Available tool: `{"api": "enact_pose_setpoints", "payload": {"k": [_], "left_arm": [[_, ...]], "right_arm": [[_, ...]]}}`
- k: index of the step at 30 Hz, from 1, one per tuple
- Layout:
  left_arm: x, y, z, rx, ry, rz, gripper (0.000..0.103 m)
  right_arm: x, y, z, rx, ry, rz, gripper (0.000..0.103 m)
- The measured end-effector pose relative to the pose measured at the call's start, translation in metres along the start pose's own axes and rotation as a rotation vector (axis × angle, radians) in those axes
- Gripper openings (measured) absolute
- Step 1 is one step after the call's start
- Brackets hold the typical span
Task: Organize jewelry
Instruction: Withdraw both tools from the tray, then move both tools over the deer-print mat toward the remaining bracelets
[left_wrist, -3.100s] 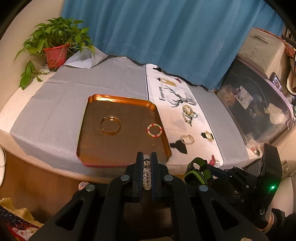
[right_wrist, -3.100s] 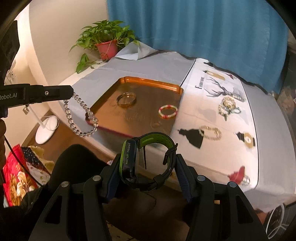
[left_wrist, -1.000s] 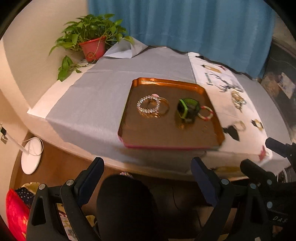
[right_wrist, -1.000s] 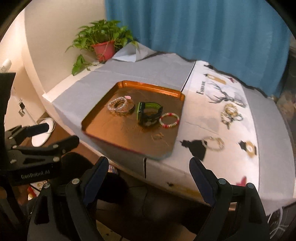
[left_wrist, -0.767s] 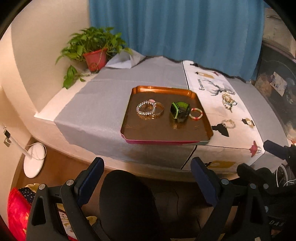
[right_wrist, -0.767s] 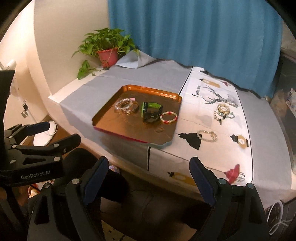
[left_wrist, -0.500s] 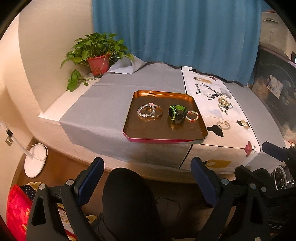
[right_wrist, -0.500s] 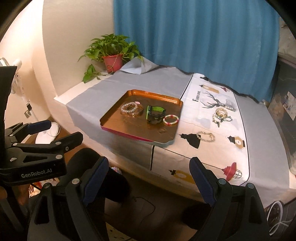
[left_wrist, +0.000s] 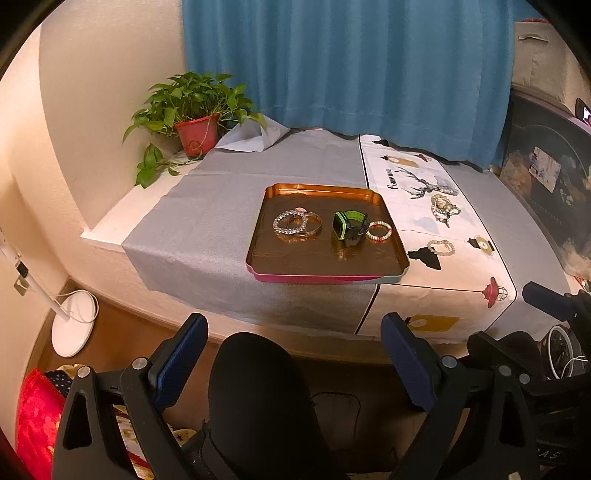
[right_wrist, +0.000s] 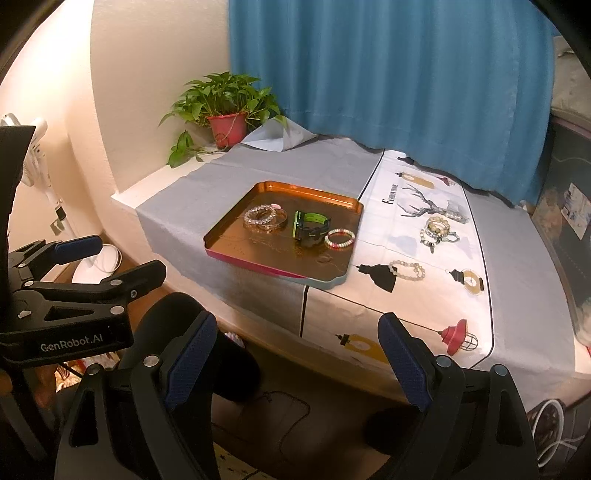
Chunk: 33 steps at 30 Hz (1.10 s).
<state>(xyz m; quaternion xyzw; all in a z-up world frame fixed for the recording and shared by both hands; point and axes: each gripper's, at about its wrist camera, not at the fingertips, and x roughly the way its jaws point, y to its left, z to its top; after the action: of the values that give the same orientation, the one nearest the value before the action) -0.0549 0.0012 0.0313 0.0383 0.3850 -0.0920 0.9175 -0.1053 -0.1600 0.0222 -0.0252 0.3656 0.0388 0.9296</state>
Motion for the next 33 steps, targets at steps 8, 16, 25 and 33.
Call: {"api": "enact_pose_setpoints", "payload": {"k": [8, 16, 25, 33], "left_arm": [[0.001, 0.000, 0.001, 0.001, 0.014, 0.002, 0.093], [0.022, -0.007, 0.007, 0.033, 0.052, 0.005, 0.093], [0.056, -0.037, 0.021, 0.083, 0.104, -0.002, 0.093], [0.091, -0.088, 0.049, 0.162, 0.134, -0.040, 0.093]], "right_arm": [[-0.005, -0.004, -0.004, 0.005, 0.011, 0.006, 0.089], [0.012, -0.024, -0.001, 0.049, 0.039, -0.003, 0.089], [0.044, -0.085, -0.008, 0.160, 0.079, -0.064, 0.089], [0.073, -0.179, -0.010, 0.279, 0.091, -0.188, 0.089]]}}
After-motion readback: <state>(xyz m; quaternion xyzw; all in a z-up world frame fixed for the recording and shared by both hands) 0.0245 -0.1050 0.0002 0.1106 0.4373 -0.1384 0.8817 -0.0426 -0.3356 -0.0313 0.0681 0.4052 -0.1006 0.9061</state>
